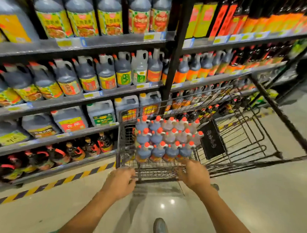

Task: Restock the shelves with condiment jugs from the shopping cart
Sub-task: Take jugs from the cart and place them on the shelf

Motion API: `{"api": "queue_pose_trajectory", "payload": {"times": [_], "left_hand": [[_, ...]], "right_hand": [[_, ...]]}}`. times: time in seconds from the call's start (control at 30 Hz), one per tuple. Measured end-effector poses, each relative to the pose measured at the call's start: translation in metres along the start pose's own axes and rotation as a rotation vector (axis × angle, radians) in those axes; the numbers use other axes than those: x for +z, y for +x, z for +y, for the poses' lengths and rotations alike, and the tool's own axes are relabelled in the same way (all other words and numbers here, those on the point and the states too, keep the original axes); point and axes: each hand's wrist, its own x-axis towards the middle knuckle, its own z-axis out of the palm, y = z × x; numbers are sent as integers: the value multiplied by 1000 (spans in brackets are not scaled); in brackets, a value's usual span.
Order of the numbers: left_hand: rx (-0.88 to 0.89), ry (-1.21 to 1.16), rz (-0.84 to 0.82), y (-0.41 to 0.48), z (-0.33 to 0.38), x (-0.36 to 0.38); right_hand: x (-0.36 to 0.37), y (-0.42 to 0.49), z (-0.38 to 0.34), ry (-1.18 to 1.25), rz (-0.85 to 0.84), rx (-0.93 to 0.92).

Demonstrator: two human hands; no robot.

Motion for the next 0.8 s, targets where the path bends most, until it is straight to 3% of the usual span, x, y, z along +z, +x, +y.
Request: {"api": "queue_pose_trajectory", "payload": {"times": [0.13, 0.33, 0.47, 0.8], "left_hand": [[49, 10, -38, 53, 48, 32], [-40, 80, -166, 106, 82, 70], [-153, 24, -211, 114, 88, 85], [-266, -41, -103, 118, 79, 93]], "right_hand": [[4, 14, 76, 27, 18, 66], [13, 41, 143, -40, -83, 51], [23, 52, 159, -144, -168, 25], [43, 65, 167, -124, -177, -2]]}}
